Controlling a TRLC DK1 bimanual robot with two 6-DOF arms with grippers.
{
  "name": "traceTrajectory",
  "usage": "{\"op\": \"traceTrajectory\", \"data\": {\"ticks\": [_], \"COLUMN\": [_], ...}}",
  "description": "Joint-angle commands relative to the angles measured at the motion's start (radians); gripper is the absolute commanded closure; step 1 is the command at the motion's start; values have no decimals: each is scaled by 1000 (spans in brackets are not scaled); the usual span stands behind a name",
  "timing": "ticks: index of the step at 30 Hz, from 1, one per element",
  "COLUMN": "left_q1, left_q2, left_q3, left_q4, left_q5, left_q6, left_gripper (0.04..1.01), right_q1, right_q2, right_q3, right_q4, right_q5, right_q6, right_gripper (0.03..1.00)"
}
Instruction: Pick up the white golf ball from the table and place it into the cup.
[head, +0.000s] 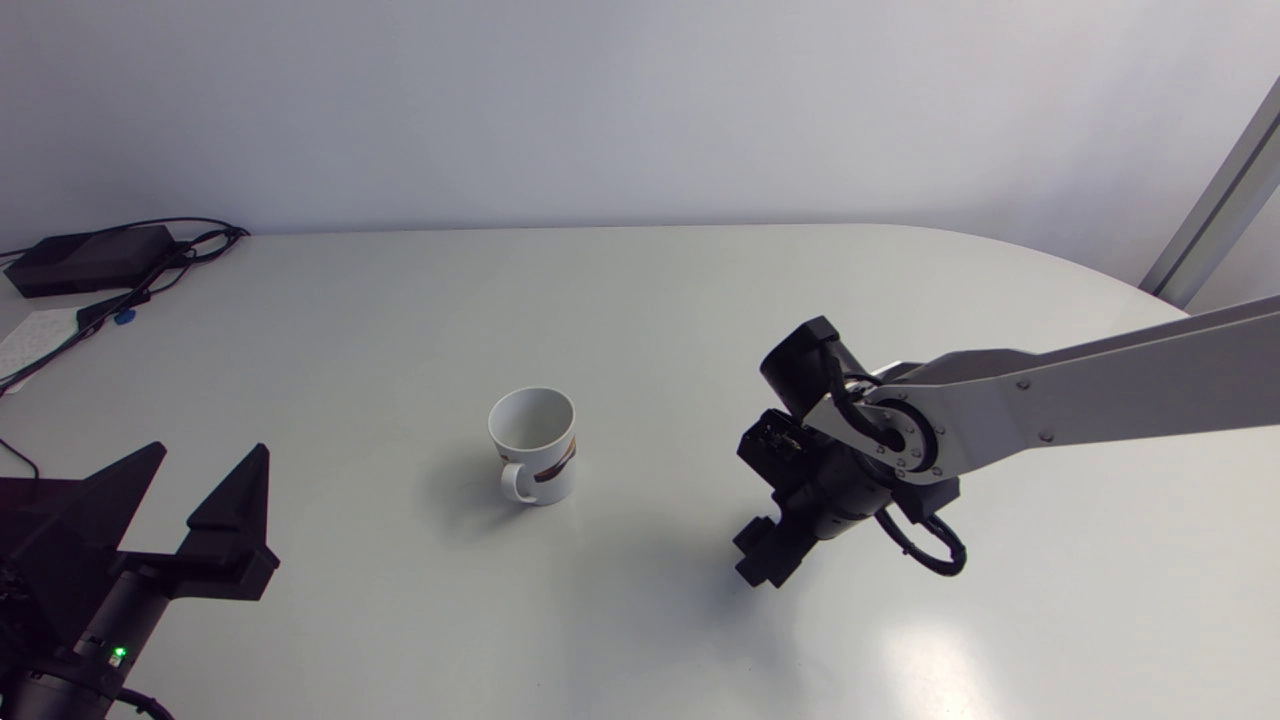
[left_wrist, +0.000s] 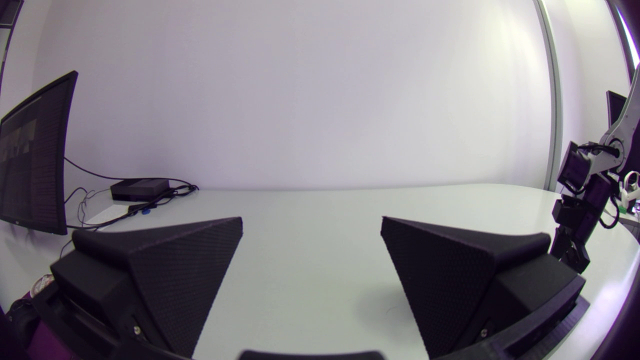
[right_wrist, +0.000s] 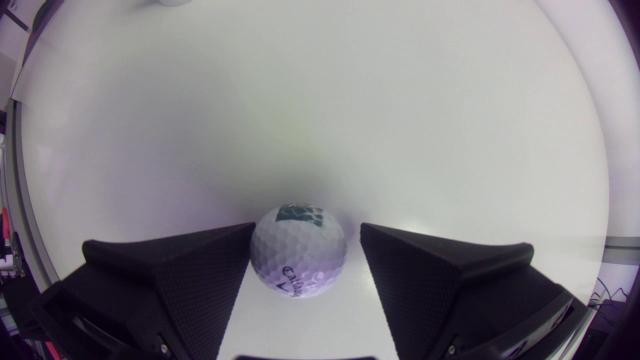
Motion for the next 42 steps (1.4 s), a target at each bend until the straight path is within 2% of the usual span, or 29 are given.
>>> {"op": "traceTrajectory", "data": {"ticks": [1, 5, 6, 10, 17, 23, 26, 31, 38, 42], "left_q1": [2, 2, 2, 2, 2, 2, 2, 2, 2, 2], "left_q2": [-15, -15, -15, -15, -15, -15, -15, -15, -15, -15], "left_q3": [-21, -21, -21, -21, -21, -21, -21, -21, -21, -21], "left_q4": [8, 8, 8, 8, 8, 8, 8, 8, 8, 8], "left_q5": [3, 3, 3, 3, 3, 3, 3, 3, 3, 3], "left_q6": [-1, -1, -1, 0, -1, 0, -1, -1, -1, -1], "left_gripper": [52, 52, 52, 52, 52, 52, 52, 52, 52, 52], "right_q1": [0, 0, -1, -3, -3, 29, 57, 140, 206, 221], "right_q2": [-14, -20, -27, -70, -178, -185, -152, -58, 105, 164], "right_q3": [-24, -29, -33, -47, -24, 102, 180, 323, 498, 576], "right_q4": [13, 9, 13, 4, -51, -82, -90, -91, -80, -77], "right_q5": [9, 10, 10, 10, 10, 10, 10, 21, 20, 20], "right_q6": [18, 24, 26, 29, 29, 13, 9, 17, 27, 24], "right_gripper": [448, 487, 534, 592, 592, 592, 592, 592, 592, 592]}}
